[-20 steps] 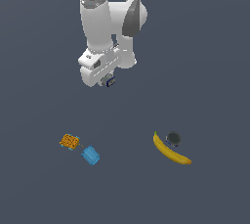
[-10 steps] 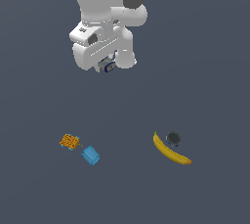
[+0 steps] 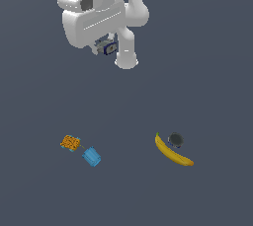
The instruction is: Pick up a designated object from a clutter of objects.
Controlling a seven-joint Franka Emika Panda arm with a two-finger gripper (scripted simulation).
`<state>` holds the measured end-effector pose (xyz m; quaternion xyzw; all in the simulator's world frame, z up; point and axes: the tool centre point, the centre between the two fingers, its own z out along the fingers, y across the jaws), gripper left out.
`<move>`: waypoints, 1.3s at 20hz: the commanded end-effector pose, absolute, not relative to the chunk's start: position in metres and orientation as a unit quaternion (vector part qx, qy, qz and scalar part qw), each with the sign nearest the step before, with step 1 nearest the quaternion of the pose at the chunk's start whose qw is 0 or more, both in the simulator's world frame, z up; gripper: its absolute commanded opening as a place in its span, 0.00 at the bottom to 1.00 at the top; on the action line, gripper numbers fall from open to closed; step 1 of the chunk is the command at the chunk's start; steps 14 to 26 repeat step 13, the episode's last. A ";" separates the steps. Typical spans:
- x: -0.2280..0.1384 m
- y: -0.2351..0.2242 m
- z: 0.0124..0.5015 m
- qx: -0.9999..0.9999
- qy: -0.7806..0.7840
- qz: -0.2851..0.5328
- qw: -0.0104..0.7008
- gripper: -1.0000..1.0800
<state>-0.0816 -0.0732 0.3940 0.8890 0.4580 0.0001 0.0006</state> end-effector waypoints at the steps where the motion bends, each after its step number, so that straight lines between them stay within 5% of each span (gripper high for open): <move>1: -0.078 -0.072 0.409 0.889 0.458 0.000 0.000 0.00; 26: -0.070 -0.071 0.437 0.889 0.458 0.000 0.000 0.00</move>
